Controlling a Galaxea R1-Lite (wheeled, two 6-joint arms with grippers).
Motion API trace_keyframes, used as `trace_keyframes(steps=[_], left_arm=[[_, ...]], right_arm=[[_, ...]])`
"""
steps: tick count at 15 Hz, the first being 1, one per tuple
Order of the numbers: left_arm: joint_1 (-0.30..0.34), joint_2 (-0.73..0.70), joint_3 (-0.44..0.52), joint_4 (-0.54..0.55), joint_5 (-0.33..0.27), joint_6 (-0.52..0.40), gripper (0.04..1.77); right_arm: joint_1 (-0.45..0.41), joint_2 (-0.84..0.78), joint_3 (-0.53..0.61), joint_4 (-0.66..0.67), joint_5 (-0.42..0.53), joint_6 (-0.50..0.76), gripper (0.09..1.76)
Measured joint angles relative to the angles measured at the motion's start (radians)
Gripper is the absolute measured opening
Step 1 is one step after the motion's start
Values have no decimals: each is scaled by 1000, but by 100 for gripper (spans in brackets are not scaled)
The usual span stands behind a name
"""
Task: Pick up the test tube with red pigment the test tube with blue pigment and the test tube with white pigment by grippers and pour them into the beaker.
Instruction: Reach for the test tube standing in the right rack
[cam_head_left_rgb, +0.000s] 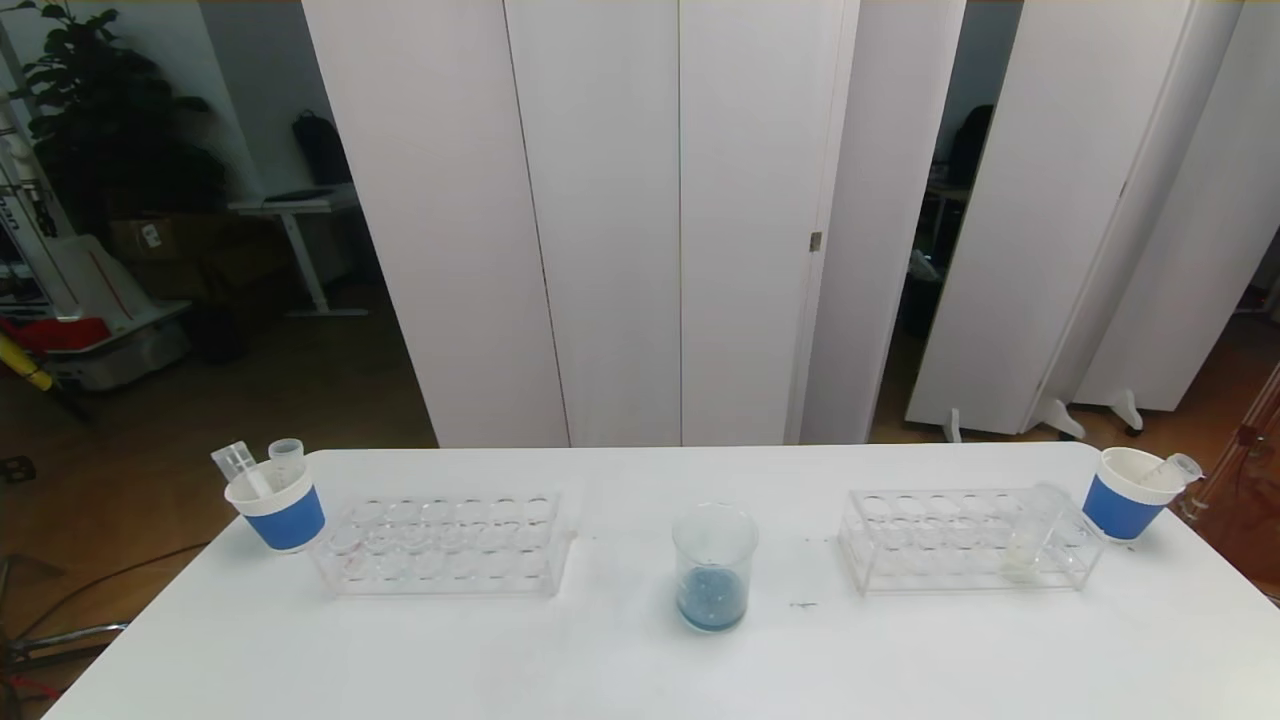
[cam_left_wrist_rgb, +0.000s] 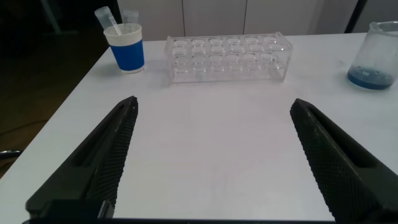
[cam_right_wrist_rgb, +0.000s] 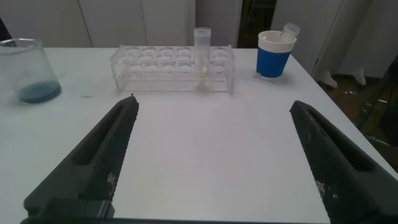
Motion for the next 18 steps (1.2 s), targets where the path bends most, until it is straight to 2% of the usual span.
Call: trace_keyframes(steps=[4, 8, 18], left_arm=[[0, 0, 0, 0, -1, 0, 175], [0, 0, 0, 0, -1, 0, 175], [0, 0, 0, 0, 0, 0, 175]], right_arm=[[4, 40, -136, 82, -6, 0, 175], [6, 140, -285, 94, -6, -2, 175], [4, 547, -586, 37, -14, -1, 175]])
